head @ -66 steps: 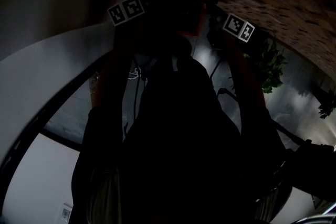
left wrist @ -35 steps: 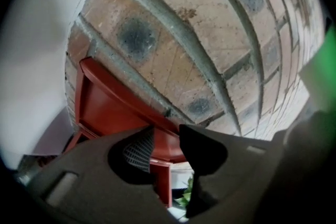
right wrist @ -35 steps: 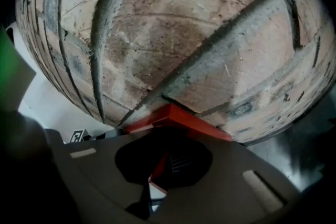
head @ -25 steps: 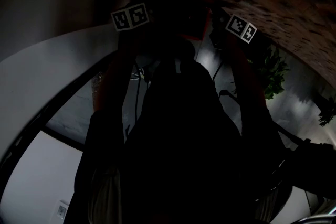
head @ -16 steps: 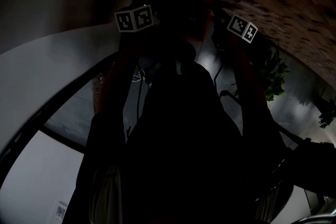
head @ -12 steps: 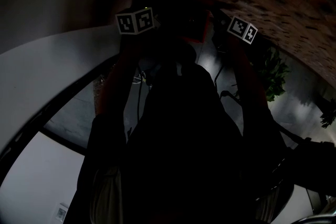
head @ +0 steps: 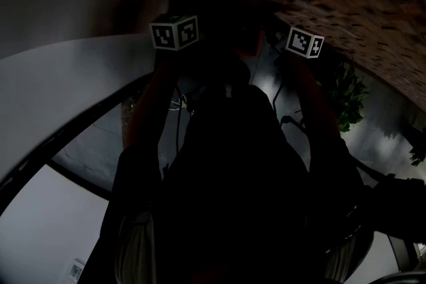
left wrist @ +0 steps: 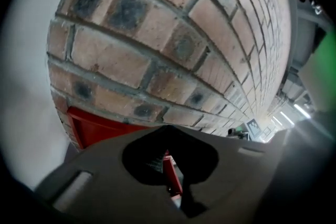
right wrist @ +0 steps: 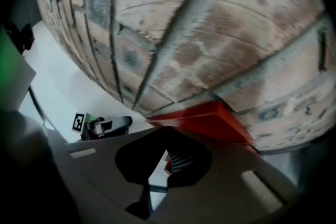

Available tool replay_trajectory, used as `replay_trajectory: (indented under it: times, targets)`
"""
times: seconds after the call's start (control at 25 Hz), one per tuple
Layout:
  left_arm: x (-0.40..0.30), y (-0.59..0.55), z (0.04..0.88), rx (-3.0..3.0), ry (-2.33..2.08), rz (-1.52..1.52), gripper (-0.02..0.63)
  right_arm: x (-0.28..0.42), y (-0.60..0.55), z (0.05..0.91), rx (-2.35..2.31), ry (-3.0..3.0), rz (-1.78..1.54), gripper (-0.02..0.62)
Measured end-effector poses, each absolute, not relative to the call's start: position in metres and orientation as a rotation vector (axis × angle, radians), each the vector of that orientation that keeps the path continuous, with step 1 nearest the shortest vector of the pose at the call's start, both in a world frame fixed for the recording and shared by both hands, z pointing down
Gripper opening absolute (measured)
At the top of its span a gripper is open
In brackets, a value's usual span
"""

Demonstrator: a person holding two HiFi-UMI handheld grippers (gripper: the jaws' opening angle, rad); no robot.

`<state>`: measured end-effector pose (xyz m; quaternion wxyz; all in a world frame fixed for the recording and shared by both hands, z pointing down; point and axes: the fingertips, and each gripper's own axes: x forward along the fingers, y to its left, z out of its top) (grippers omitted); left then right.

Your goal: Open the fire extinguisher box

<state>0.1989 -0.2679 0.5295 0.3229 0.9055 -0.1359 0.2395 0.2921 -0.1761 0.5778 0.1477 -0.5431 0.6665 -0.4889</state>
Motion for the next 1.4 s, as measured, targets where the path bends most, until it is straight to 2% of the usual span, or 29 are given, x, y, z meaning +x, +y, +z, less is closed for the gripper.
replay_trajectory:
  times: [1.12, 1.4]
  targets:
    - [0.204, -0.231, 0.450, 2.616, -0.249, 0.544, -0.002, 0.217, -0.188, 0.453, -1.317, 2.563, -0.948, -0.002]
    - [0.212, -0.209, 0.406, 2.738, -0.101, 0.458, -0.002, 0.189, -0.192, 0.393, -1.221, 2.688, -0.762, 0.000]
